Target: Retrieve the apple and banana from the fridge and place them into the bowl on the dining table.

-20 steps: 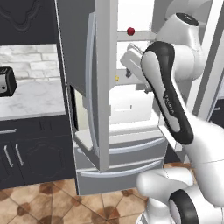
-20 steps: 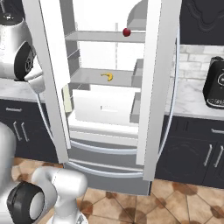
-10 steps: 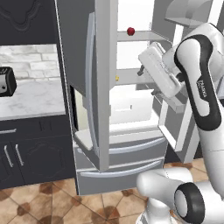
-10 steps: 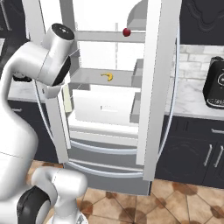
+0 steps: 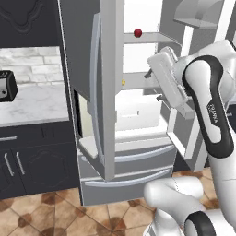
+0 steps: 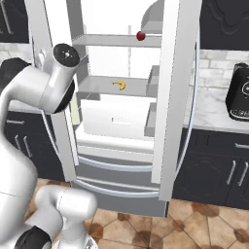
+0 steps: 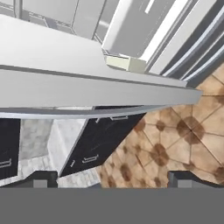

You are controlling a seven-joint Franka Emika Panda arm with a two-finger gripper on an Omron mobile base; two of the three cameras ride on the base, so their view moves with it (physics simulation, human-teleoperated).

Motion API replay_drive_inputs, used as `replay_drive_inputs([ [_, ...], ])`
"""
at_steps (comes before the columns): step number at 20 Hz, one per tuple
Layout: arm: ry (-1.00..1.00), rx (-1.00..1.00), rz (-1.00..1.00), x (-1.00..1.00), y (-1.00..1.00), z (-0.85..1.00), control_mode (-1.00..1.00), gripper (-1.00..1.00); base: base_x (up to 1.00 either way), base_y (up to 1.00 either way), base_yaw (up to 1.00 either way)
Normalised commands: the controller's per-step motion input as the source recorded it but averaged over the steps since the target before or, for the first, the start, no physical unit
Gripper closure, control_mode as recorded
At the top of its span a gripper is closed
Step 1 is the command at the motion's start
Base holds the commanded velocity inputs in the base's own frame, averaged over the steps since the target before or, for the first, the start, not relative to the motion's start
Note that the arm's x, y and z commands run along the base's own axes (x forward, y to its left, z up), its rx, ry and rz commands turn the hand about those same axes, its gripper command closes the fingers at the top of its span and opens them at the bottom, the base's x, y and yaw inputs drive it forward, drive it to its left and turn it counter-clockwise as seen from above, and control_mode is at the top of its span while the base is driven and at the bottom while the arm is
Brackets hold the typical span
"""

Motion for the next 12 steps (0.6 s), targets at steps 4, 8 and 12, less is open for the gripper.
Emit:
replay_drive_inputs([
  [4, -0.11, 0.18, 0.0, 0.0, -0.08, 0.0, -1.0, -1.0, 0.0, 0.0, 0.0],
  [8, -0.04, 0.19, 0.0, 0.13, -0.15, 0.0, -1.0, -1.0, 0.0, 0.0, 0.0],
  [12, 0.0, 0.15, 0.0, 0.37, -0.28, 0.0, -1.0, -1.0, 0.0, 0.0, 0.0],
])
